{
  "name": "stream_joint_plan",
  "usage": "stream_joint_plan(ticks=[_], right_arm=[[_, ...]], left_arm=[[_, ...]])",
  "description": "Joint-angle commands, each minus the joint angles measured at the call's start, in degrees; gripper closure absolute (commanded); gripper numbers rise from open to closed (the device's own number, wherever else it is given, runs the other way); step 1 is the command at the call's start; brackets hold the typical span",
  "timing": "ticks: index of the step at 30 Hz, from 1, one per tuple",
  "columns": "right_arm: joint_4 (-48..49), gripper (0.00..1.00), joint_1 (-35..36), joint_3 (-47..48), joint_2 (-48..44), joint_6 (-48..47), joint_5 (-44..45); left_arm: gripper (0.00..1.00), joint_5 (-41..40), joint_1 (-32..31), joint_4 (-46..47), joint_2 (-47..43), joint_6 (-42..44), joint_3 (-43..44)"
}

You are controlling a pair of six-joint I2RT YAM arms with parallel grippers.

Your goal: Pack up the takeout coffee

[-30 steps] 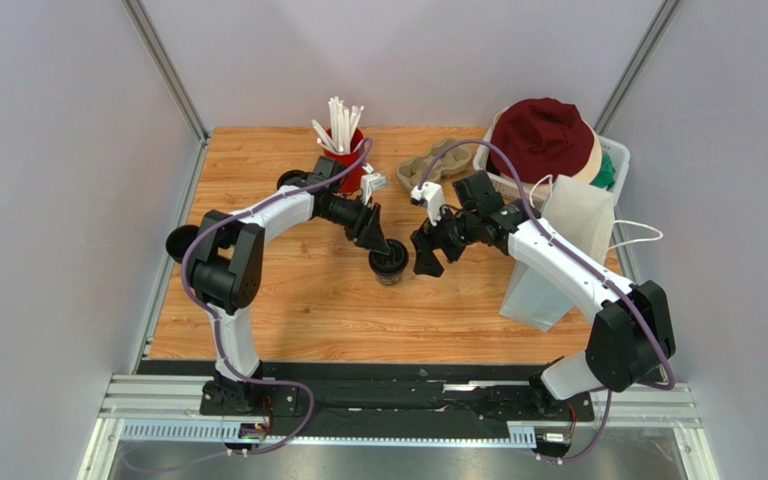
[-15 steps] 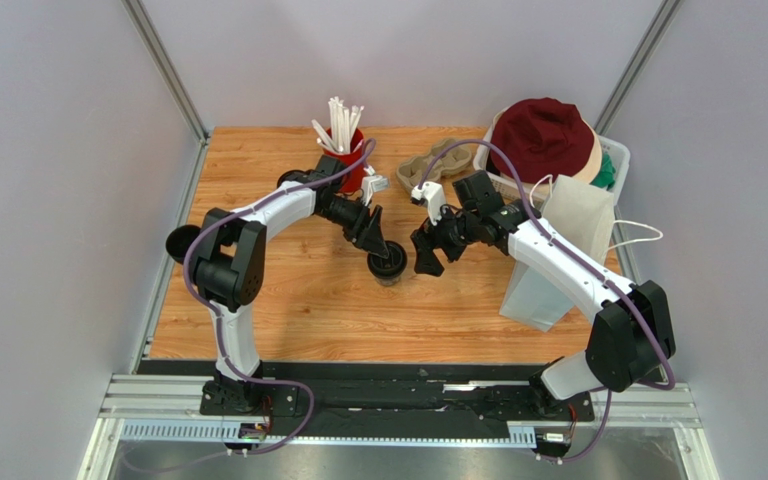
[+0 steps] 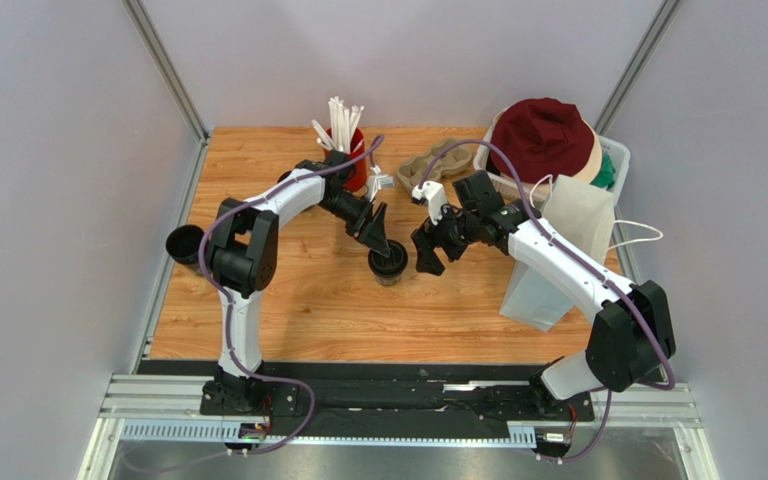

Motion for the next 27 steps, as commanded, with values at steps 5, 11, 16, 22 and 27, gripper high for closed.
stream_joint_plan(ticks=[5, 11, 16, 22, 27], right_arm=[[1.7, 0.14, -0.1, 0.8, -0.6, 0.3, 0.5], [1.8, 0.14, -0.1, 1.1, 0.6, 1.0, 0.6], [2.2, 0.17, -0.1, 1.8, 2.8, 2.8, -1.0], [2.3, 0.24, -0.2, 3.9, 6.4, 4.1, -4.4], [2.2, 0.27, -1.8, 7.9, 10.2, 6.9, -9.9]], left_arm=[[0.18, -1.6, -0.1, -9.8, 3.5, 7.5, 5.3], [0.18, -3.0, -0.1, -10.5, 4.0, 8.5, 4.6], [0.19, -4.8, -0.1, -7.7, 4.3, 6.8, 2.0], [0.22, -8.3, -0.1, -4.6, 4.4, 4.5, -0.2], [0.25, -9.4, -0.1, -3.1, 4.6, 3.0, -0.4]])
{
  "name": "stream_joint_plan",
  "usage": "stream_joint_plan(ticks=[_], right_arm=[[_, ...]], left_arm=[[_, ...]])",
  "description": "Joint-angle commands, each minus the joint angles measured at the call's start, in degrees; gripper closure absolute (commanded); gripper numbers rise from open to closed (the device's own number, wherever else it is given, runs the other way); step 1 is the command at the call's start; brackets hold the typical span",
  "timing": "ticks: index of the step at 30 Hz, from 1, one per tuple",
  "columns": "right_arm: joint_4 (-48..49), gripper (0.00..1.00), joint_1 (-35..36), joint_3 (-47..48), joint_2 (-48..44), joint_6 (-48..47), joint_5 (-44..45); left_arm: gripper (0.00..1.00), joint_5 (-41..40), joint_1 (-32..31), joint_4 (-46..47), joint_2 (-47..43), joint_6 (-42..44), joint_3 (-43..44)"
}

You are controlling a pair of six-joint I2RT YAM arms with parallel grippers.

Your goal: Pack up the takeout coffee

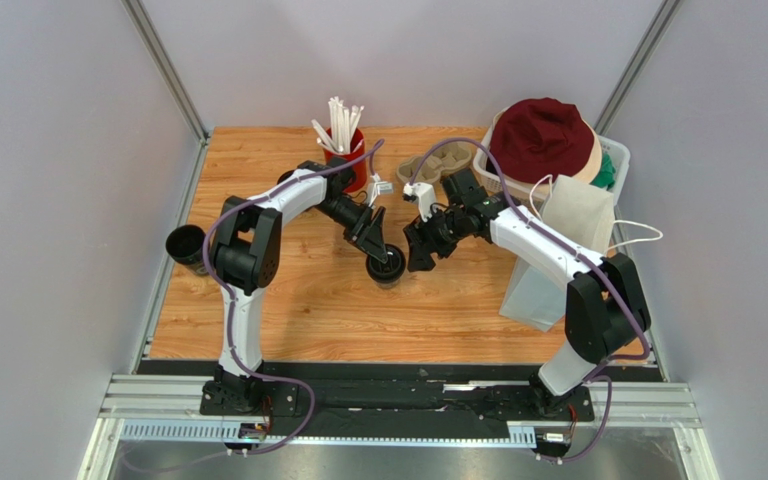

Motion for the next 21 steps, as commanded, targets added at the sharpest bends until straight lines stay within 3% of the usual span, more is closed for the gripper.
stream_joint_plan(ticks=[1, 11, 21], right_arm=[[2.0, 0.27, -2.5, 5.6, 2.3, 3.7, -6.8], [1.9, 0.37, -5.1, 10.3, 10.0, 7.1, -11.3], [2.1, 0.44, -4.9, 10.1, 11.7, 7.8, -12.8]], left_arm=[[0.25, -11.0, -0.2, 5.1, 1.9, 1.6, -2.0], [0.25, -11.7, -0.2, 7.5, 0.9, 0.8, -2.7], [0.26, -13.3, -0.3, 10.1, -0.9, 0.2, -5.1]])
